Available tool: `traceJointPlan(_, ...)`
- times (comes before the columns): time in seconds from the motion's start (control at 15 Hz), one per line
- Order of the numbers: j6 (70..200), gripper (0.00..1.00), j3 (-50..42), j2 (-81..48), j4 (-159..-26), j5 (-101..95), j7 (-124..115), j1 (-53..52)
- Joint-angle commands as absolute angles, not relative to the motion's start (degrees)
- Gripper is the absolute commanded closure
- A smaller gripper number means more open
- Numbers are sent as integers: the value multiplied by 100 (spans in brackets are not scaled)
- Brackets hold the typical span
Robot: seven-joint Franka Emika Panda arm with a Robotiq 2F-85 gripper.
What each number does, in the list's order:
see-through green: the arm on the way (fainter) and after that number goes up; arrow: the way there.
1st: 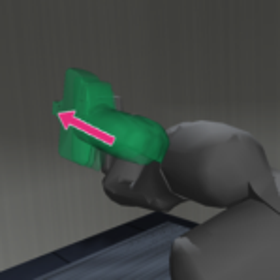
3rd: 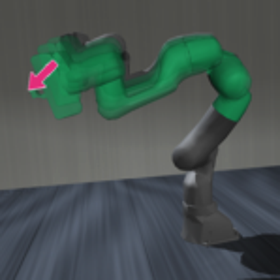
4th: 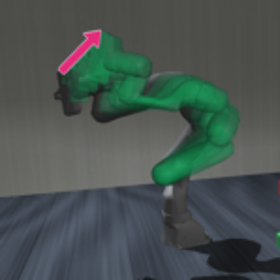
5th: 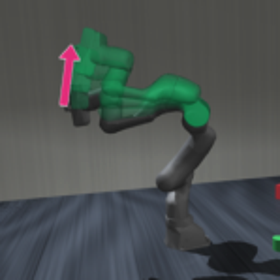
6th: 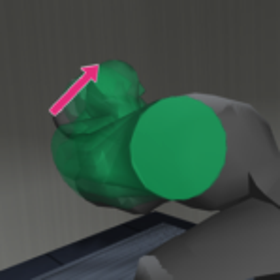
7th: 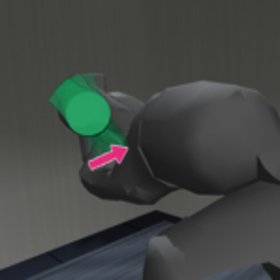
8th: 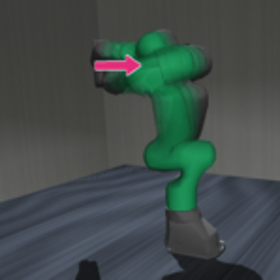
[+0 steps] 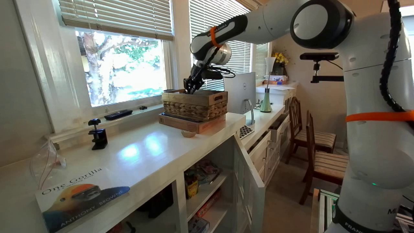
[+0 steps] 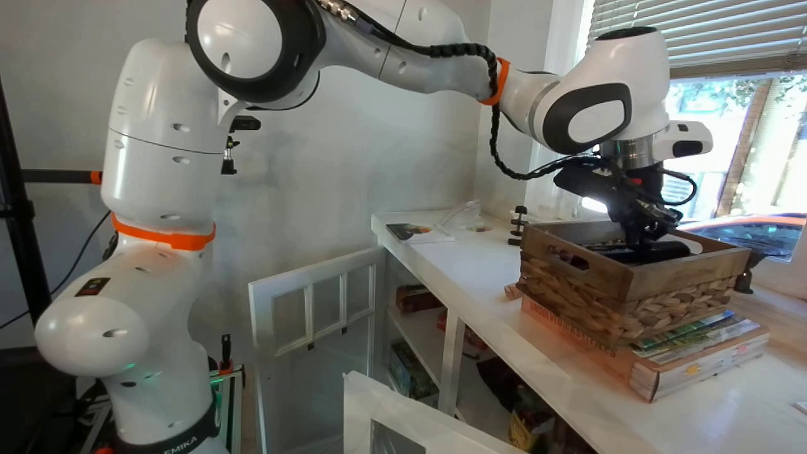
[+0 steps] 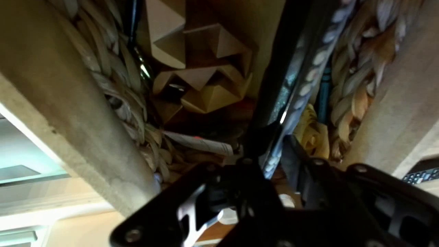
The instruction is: Take the remote out of the basket and place it on the table top
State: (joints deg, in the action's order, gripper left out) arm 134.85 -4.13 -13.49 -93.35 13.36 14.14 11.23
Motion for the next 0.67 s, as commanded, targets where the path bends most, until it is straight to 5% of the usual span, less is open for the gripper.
traceJointPlan(0.0, 13513, 94, -461, -1087, -9403, 1183, 1320, 1080)
traceJointPlan(0.6, 13372, 94, -483, -645, -9291, 547, 1289, 929)
